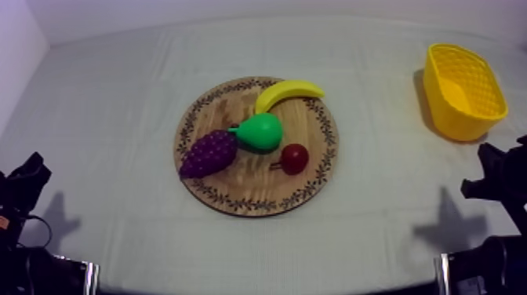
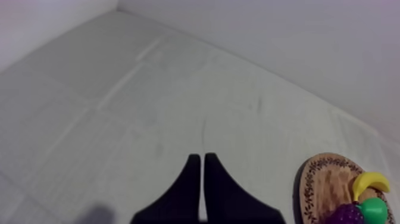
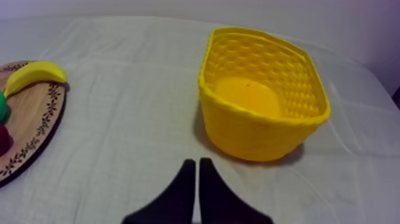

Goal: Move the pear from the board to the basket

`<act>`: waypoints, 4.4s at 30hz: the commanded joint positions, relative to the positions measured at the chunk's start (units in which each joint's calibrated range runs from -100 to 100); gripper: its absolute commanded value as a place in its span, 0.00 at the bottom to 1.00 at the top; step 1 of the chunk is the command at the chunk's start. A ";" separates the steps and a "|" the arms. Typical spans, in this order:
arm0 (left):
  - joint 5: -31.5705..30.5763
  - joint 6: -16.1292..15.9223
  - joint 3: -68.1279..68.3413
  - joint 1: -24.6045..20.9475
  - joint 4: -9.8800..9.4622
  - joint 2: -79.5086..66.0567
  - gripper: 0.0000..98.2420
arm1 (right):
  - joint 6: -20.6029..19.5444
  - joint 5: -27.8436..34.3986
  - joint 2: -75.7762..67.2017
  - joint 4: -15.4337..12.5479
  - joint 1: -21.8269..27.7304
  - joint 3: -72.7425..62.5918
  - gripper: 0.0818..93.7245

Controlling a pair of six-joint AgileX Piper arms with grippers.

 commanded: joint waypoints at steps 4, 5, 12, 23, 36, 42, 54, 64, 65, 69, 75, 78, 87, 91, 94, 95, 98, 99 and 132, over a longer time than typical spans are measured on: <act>0.01 0.00 0.02 -0.02 -0.02 0.02 0.00 | 0.00 0.04 -0.03 0.01 -0.07 0.02 0.00; 0.01 0.00 0.02 -0.02 -0.02 0.02 0.00 | 0.00 0.04 -0.03 0.01 -0.07 0.02 0.00; 0.01 0.00 0.02 -0.02 -0.02 0.02 0.00 | 0.00 0.04 -0.03 0.01 -0.07 0.02 0.00; 0.01 0.00 0.02 -0.02 -0.02 0.02 0.00 | 0.00 0.04 -0.03 0.01 -0.07 0.02 0.00; 0.01 0.00 0.02 -0.02 -0.02 0.02 0.00 | 0.00 0.04 -0.03 0.01 -0.07 0.02 0.00; 0.01 0.00 0.02 -0.02 -0.02 0.02 0.00 | 0.00 0.04 -0.03 0.01 -0.07 0.02 0.00; 0.01 0.00 0.02 -0.02 -0.02 0.02 0.00 | 0.00 0.04 -0.03 0.01 -0.07 0.02 0.00; 0.01 0.00 0.02 -0.02 -0.02 0.02 0.00 | -1.45 0.99 -0.03 -0.16 -2.08 -0.11 0.03; 0.01 0.00 0.02 -0.02 -0.02 0.02 0.00 | -1.63 1.14 -0.03 -0.35 -2.10 -0.20 0.02; 0.01 0.00 0.02 -0.02 -0.02 0.02 0.00 | -0.82 2.05 -0.12 -2.27 -0.80 -0.93 0.01; 0.01 0.00 0.02 -0.02 -0.02 0.02 0.00 | 3.14 5.68 0.02 -6.53 1.79 -6.20 0.00; 0.01 -0.01 0.02 -0.02 -0.02 0.02 0.00 | 4.52 7.83 1.34 -8.38 2.12 -12.04 0.00; 0.01 -0.01 0.02 -0.02 -0.02 0.02 0.00 | 3.96 11.00 21.51 -12.50 1.39 -41.44 0.00; 0.01 0.00 0.02 -0.02 -0.02 0.02 0.00 | 2.95 10.27 31.62 -12.48 -1.90 -53.58 0.01; 0.01 -0.03 0.02 -0.02 -0.02 0.02 0.00 | 0.46 8.88 37.81 -9.36 -6.91 -60.37 0.02; 0.01 -0.02 0.02 -0.02 -0.02 0.02 0.00 | -0.40 8.62 39.73 -8.23 -8.65 -62.37 0.02; 0.01 -0.03 0.02 -0.02 -0.02 0.02 0.00 | -1.70 9.60 45.43 -5.97 -13.01 -68.11 0.02; 0.01 -0.02 0.02 -0.02 -0.02 0.02 0.00 | -1.77 10.43 47.32 -5.56 -14.18 -69.92 0.02; 0.01 0.00 0.02 -0.02 -0.02 0.02 0.00 | 31.32 41.88 72.15 -14.54 -20.92 -79.10 0.58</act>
